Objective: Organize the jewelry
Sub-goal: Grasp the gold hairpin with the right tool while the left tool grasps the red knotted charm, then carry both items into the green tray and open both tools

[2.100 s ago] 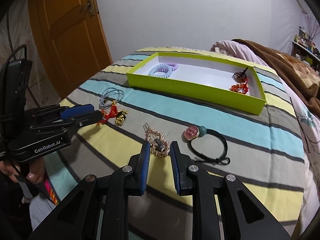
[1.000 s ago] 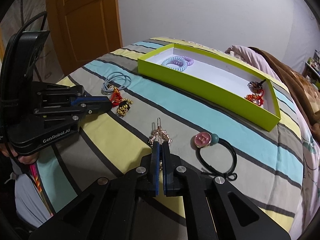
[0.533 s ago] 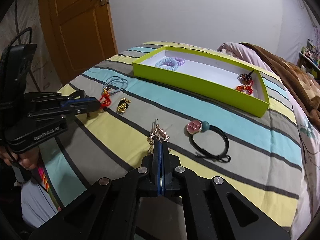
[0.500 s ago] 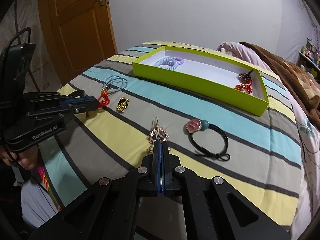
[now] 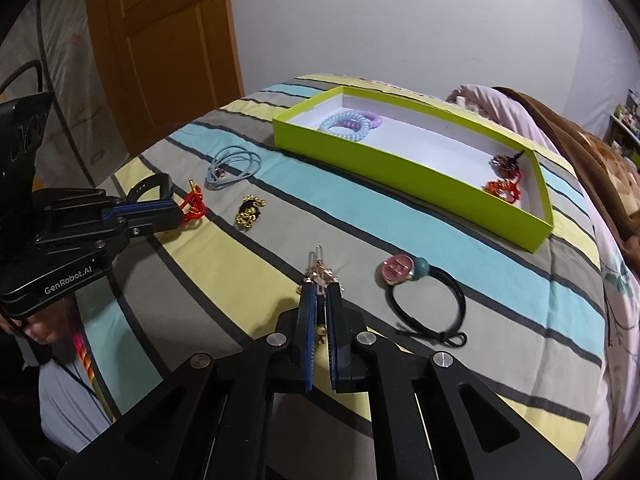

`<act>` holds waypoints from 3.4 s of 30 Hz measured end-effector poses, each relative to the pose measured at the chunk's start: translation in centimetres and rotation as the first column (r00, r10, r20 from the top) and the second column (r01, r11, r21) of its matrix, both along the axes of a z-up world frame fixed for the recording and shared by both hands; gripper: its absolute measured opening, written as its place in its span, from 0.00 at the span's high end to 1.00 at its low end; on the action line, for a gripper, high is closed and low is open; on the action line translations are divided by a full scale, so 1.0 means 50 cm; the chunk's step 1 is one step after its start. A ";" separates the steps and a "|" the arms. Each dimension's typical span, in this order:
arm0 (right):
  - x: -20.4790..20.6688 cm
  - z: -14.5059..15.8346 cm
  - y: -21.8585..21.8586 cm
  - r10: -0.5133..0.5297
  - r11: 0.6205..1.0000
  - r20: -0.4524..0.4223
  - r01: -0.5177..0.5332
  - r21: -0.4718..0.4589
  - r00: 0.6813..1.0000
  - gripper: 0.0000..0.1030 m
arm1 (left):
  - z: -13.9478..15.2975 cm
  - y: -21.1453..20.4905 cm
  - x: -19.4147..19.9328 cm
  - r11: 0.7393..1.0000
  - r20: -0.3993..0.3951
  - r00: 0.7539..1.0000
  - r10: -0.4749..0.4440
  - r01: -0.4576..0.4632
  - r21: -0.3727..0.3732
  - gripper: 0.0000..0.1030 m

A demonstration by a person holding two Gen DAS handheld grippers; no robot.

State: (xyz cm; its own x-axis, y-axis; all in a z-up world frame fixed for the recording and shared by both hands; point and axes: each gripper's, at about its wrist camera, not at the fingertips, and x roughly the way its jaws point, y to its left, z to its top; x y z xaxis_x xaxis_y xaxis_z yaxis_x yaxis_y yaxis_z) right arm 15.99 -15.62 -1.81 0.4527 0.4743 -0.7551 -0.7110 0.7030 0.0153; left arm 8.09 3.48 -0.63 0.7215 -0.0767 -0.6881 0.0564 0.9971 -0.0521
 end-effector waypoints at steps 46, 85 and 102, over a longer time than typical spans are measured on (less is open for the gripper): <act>0.001 -0.014 0.035 0.029 0.997 -0.020 -0.030 -0.076 0.999 0.77 | 0.013 -0.003 -0.009 1.000 0.017 1.000 -0.016 0.016 -0.017 0.97; -0.040 0.015 -0.028 -0.047 0.999 0.013 0.047 0.015 0.999 0.77 | 0.051 -0.033 -0.011 0.998 0.058 0.997 -0.060 0.060 -0.007 0.97; 0.017 0.099 -0.047 -0.107 0.992 0.119 0.097 0.084 0.987 0.77 | 0.131 -0.051 0.061 0.993 0.155 0.981 -0.116 0.120 -0.018 0.97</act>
State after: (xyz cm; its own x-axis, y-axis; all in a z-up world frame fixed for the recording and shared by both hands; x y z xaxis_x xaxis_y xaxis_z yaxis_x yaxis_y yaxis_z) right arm 16.84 -17.99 3.16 0.5889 0.4761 -0.6531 -0.6354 0.7722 -0.0100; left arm 11.15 0.93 5.90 0.8028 -0.1849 -0.5668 0.1830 0.9812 -0.0609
